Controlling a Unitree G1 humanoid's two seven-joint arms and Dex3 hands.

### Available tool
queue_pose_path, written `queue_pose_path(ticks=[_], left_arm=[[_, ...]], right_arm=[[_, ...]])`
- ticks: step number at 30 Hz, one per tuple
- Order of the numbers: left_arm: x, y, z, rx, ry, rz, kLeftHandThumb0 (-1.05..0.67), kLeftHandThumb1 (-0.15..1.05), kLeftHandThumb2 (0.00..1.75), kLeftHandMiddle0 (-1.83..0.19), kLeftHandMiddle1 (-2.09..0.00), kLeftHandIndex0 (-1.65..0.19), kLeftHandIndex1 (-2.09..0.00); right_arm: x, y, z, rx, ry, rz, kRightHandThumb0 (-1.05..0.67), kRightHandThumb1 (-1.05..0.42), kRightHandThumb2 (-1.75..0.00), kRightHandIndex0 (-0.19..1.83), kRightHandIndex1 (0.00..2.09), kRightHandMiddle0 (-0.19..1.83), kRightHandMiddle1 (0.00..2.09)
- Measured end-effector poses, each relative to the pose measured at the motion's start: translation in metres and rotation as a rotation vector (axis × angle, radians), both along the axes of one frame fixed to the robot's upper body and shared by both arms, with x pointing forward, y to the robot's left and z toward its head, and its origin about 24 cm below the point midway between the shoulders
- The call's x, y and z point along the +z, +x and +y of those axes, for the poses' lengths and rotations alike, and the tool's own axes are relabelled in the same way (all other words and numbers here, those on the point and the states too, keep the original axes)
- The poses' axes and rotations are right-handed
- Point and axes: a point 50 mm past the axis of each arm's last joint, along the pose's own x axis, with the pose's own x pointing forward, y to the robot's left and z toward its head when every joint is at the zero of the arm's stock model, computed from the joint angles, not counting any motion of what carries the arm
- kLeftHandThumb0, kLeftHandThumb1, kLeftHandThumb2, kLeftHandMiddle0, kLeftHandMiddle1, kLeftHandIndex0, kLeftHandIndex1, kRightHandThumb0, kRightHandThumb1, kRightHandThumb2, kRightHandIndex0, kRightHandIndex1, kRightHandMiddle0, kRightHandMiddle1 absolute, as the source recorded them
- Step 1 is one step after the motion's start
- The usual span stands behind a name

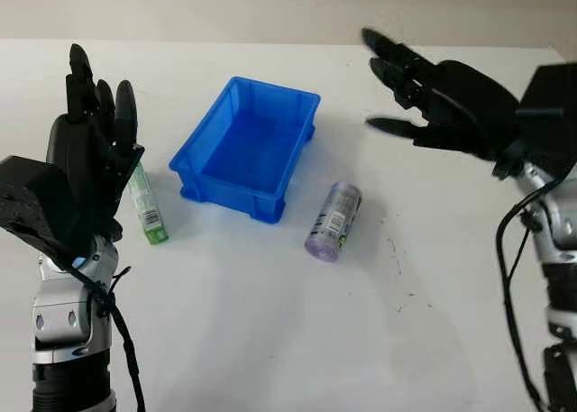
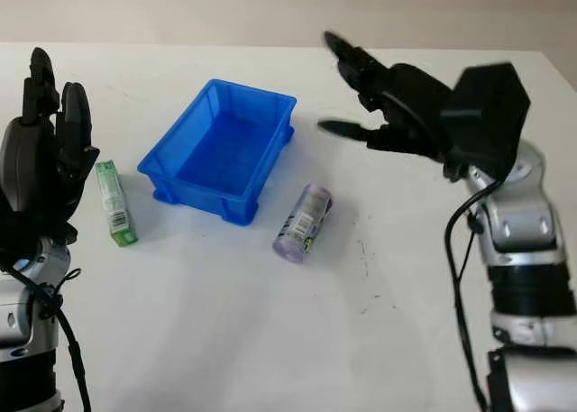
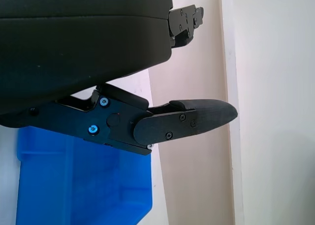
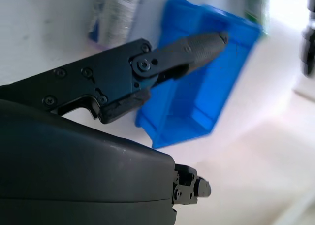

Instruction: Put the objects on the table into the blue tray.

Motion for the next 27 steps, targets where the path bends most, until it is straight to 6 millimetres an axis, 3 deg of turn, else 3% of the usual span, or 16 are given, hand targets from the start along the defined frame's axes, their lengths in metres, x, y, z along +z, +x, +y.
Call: queue_pose_path(ticks=[9,15,27], left_arm=[[-0.001,0.0,0.0,-0.001,0.0,0.004,-0.74,1.05,0.51,0.13,-0.06,0.18,-0.04],[-0.001,0.0,0.0,-0.001,0.0,0.007,-0.74,1.05,0.52,0.14,-0.05,0.19,-0.04],[-0.001,0.0,0.0,-0.005,0.008,0.009,-0.73,1.05,0.53,0.14,-0.05,0.19,-0.03]], right_arm=[[0.012,-0.005,0.018,0.116,-0.417,-0.195,-0.61,-0.74,-0.04,0.32,0.22,0.31,0.17],[0.01,-0.01,0.026,0.208,-0.593,-0.251,-0.61,-0.75,-0.05,0.36,0.21,0.39,0.15],[0.007,-0.013,0.026,0.29,-0.723,-0.272,-0.6,-0.75,-0.06,0.39,0.16,0.44,0.1]])
